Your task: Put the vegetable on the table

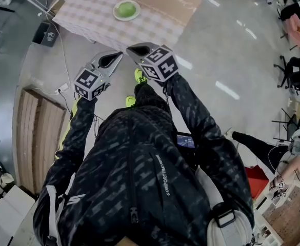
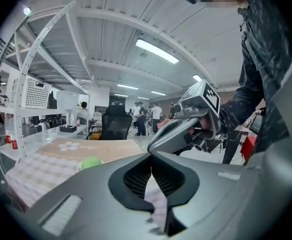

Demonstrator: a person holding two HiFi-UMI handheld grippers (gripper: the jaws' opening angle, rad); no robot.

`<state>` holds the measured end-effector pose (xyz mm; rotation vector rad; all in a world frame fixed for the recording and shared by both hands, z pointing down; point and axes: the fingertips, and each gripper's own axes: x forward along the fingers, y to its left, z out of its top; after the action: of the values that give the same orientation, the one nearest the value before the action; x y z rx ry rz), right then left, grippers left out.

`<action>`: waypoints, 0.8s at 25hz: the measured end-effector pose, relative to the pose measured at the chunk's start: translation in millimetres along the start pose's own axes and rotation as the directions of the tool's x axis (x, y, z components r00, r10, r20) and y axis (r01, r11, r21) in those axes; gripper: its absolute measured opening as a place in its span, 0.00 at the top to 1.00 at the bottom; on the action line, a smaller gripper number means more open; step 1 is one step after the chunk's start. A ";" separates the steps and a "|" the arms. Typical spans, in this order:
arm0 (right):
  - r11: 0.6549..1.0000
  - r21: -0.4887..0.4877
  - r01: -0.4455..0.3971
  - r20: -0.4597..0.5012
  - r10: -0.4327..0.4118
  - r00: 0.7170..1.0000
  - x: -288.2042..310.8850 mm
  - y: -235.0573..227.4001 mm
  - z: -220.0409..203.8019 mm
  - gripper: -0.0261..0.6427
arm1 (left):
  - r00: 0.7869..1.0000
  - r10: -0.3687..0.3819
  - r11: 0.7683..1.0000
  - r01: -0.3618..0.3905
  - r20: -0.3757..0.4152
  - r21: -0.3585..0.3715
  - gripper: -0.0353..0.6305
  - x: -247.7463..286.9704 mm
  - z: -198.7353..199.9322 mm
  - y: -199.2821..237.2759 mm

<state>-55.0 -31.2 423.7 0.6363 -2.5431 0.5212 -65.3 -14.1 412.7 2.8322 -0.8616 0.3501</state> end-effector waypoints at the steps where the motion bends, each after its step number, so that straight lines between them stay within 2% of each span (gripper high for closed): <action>1: 1.000 -0.001 -0.002 0.000 0.002 1.000 -3.8 2.2 -1.5 0.97 | 1.000 -0.002 1.000 0.002 0.003 -0.007 0.95 -0.2 0.3 -4.9; 13: 0.997 0.014 -0.076 0.004 0.076 0.997 -43.9 22.7 -31.9 0.97 | 0.999 0.048 0.996 -0.046 0.019 -0.074 0.95 3.2 0.9 -61.4; 20: 0.992 0.006 -0.129 0.009 0.129 0.992 -87.1 27.4 -57.3 0.97 | 0.997 0.077 0.994 -0.076 0.018 -0.081 0.95 23.5 4.2 -109.9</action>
<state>18.8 47.2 418.9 0.4794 -2.6040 0.5715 16.5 62.8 405.6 2.7393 -0.9680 0.2889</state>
